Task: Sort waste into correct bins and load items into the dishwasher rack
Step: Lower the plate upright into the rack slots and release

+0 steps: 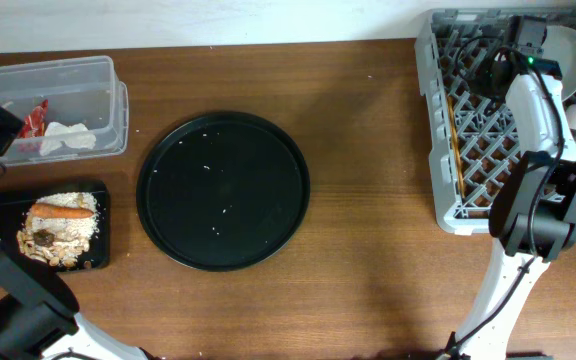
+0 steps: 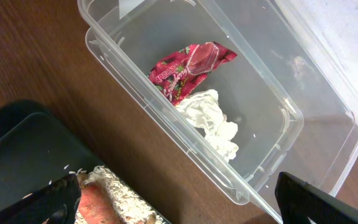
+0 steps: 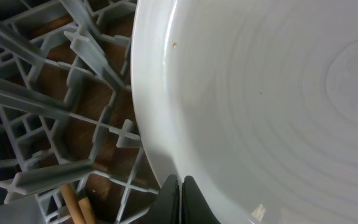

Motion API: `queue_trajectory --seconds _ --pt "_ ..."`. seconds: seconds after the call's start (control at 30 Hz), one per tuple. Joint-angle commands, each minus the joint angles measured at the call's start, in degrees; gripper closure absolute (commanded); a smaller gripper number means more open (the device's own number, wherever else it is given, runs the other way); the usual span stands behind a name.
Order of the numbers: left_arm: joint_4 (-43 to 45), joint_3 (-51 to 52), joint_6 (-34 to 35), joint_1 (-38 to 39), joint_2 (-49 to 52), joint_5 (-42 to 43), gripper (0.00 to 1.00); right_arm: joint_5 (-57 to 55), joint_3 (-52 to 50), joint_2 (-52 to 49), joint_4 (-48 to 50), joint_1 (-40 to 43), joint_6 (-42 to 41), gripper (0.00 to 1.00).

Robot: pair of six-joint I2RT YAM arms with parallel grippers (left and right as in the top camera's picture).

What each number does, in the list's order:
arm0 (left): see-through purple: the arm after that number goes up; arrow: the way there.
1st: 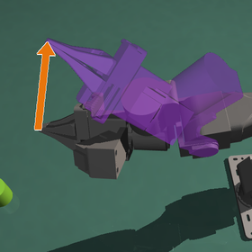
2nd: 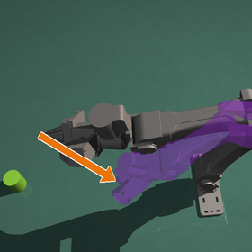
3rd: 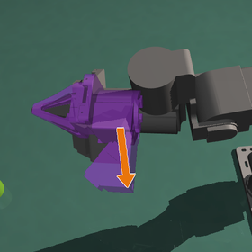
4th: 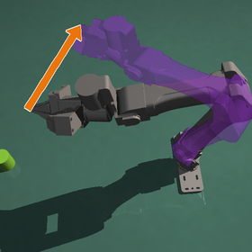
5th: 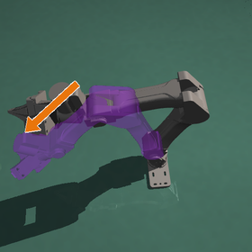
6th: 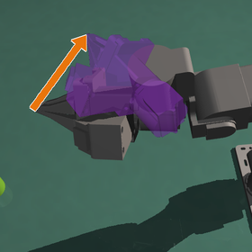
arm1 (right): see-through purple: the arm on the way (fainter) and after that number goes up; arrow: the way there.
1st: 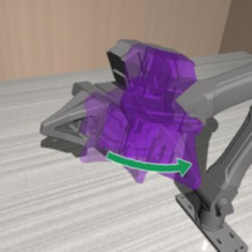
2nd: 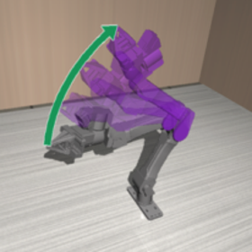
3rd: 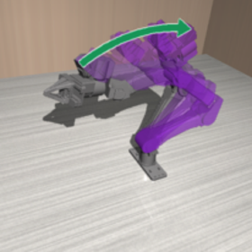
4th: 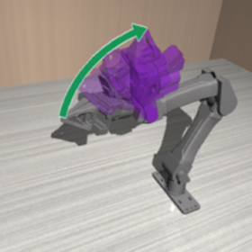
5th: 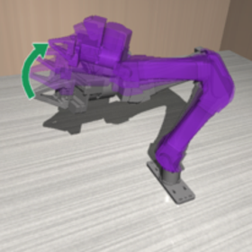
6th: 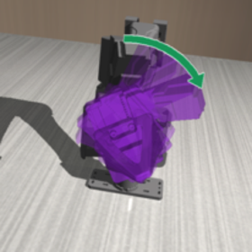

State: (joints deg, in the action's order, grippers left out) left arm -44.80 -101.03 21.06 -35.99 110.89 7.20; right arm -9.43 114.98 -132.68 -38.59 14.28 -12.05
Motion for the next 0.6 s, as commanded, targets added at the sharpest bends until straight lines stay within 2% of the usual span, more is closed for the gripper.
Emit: queue_trajectory --seconds 0.0,0.2,0.3,0.47,0.57 --pt "0.1 -0.3 0.1 -0.2 -0.7 0.0 0.01 1.2 -0.5 -2.1 -1.0 -1.1 -0.5 0.96" --pt "0.1 -0.3 0.1 -0.2 -0.7 0.0 0.01 1.2 -0.5 -2.1 3.7 -1.1 -0.8 0.95" --pt "0.1 -0.3 0.1 -0.2 -0.7 0.0 0.01 1.9 -0.5 -2.1 5.1 -0.7 -4.0 0.96" --pt "0.1 -0.3 0.1 -0.2 -0.7 0.0 0.01 15.3 -0.5 -2.1 8.0 1.9 -9.0 0.96" --pt "0.1 -0.3 0.1 -0.2 -0.7 0.0 0.01 14.4 -0.5 -2.1 7.3 2.9 -9.9 0.96"
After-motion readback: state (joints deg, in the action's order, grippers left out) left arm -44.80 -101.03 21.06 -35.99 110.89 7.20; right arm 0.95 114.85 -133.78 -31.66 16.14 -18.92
